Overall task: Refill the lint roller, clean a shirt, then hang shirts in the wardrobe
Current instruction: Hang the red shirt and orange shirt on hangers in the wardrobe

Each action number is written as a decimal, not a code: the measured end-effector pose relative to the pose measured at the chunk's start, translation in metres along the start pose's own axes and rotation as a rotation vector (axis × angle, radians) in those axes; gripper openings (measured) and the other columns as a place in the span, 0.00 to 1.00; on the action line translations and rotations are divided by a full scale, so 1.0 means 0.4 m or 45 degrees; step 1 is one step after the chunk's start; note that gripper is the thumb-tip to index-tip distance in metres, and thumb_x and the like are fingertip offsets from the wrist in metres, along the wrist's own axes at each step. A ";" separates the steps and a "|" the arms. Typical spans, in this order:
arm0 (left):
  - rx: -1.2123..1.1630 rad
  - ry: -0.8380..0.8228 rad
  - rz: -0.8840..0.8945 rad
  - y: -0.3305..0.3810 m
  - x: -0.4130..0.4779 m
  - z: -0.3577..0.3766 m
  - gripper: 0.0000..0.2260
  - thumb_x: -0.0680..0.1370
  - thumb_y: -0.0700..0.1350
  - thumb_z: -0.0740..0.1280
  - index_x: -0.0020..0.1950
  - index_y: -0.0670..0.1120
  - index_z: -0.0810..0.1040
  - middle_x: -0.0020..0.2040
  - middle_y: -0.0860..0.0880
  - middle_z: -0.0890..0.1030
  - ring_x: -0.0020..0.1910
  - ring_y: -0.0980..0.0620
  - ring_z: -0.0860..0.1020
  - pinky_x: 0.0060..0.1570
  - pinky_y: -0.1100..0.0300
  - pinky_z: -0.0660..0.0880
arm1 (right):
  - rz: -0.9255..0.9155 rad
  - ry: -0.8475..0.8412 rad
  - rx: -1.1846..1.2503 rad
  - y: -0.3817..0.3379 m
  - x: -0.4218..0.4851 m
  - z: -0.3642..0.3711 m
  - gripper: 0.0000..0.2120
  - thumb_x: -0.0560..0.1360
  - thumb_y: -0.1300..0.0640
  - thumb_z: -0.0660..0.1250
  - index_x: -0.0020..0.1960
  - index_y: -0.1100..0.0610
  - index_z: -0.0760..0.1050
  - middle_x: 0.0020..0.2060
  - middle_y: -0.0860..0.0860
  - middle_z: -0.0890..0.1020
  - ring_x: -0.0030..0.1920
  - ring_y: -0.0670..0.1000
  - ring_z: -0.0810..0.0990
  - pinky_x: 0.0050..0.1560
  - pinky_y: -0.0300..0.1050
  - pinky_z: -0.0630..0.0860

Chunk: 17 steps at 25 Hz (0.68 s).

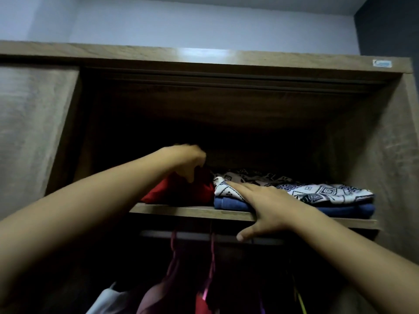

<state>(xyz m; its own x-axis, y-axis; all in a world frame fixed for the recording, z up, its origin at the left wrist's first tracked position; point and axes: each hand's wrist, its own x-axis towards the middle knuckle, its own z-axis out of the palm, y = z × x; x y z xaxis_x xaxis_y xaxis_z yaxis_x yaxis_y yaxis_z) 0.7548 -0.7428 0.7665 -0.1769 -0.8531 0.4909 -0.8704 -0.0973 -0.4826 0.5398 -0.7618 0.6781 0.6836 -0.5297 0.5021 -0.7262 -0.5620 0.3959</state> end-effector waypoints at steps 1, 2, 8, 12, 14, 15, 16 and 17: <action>-0.035 0.083 -0.012 -0.015 0.004 -0.014 0.23 0.69 0.46 0.74 0.62 0.45 0.75 0.60 0.42 0.76 0.58 0.42 0.76 0.55 0.51 0.75 | -0.002 0.007 -0.004 -0.001 -0.002 0.003 0.55 0.61 0.33 0.71 0.74 0.41 0.39 0.74 0.46 0.61 0.69 0.55 0.67 0.64 0.54 0.70; -0.076 0.189 -0.030 -0.036 0.004 -0.029 0.23 0.69 0.45 0.73 0.62 0.44 0.75 0.60 0.41 0.76 0.59 0.41 0.75 0.56 0.51 0.74 | -0.009 0.018 0.004 -0.002 -0.004 0.005 0.53 0.62 0.34 0.71 0.74 0.41 0.39 0.74 0.45 0.60 0.69 0.55 0.67 0.64 0.54 0.70; -0.168 0.692 -0.247 -0.129 -0.035 -0.124 0.22 0.67 0.47 0.72 0.60 0.46 0.77 0.56 0.37 0.78 0.55 0.35 0.76 0.52 0.44 0.76 | 0.012 0.056 0.015 -0.003 0.002 0.006 0.47 0.66 0.42 0.69 0.74 0.40 0.42 0.71 0.45 0.64 0.66 0.55 0.70 0.62 0.53 0.71; -0.134 0.810 -0.263 -0.140 -0.060 -0.144 0.14 0.67 0.44 0.70 0.51 0.43 0.79 0.48 0.36 0.79 0.49 0.32 0.77 0.45 0.42 0.77 | 0.044 0.070 0.019 -0.004 0.011 0.015 0.45 0.66 0.46 0.68 0.73 0.39 0.42 0.70 0.45 0.65 0.65 0.56 0.71 0.60 0.57 0.73; -0.112 0.822 -0.269 -0.147 -0.071 -0.137 0.12 0.67 0.43 0.70 0.49 0.42 0.79 0.47 0.35 0.79 0.48 0.31 0.77 0.44 0.42 0.77 | 0.053 0.070 0.006 -0.006 0.013 0.018 0.46 0.66 0.47 0.67 0.73 0.38 0.40 0.70 0.45 0.65 0.65 0.56 0.71 0.60 0.58 0.73; -0.115 0.830 -0.271 -0.149 -0.077 -0.133 0.11 0.68 0.43 0.69 0.48 0.41 0.78 0.47 0.35 0.79 0.48 0.31 0.77 0.44 0.41 0.77 | 0.058 0.073 -0.008 -0.008 0.013 0.020 0.46 0.67 0.47 0.67 0.73 0.38 0.40 0.71 0.44 0.64 0.65 0.56 0.71 0.59 0.58 0.73; -0.132 0.840 -0.278 -0.151 -0.085 -0.130 0.09 0.69 0.43 0.68 0.48 0.42 0.78 0.47 0.35 0.79 0.48 0.31 0.77 0.44 0.42 0.77 | 0.063 0.083 -0.021 -0.010 0.013 0.021 0.46 0.67 0.46 0.67 0.73 0.38 0.39 0.71 0.44 0.64 0.65 0.56 0.72 0.59 0.58 0.73; -0.160 0.855 -0.287 -0.154 -0.095 -0.128 0.09 0.70 0.45 0.68 0.47 0.43 0.78 0.47 0.35 0.79 0.48 0.31 0.77 0.44 0.43 0.76 | 0.067 0.091 -0.027 -0.013 0.012 0.022 0.46 0.67 0.46 0.67 0.73 0.38 0.39 0.71 0.44 0.64 0.65 0.56 0.72 0.59 0.57 0.73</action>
<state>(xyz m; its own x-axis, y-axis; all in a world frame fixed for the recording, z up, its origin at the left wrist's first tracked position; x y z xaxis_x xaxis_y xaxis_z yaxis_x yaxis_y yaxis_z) 0.7917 -0.6780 0.8147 -0.1959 -0.3159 0.9283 -0.9581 -0.1400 -0.2499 0.5475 -0.7669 0.6717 0.6384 -0.5109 0.5757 -0.7627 -0.5209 0.3834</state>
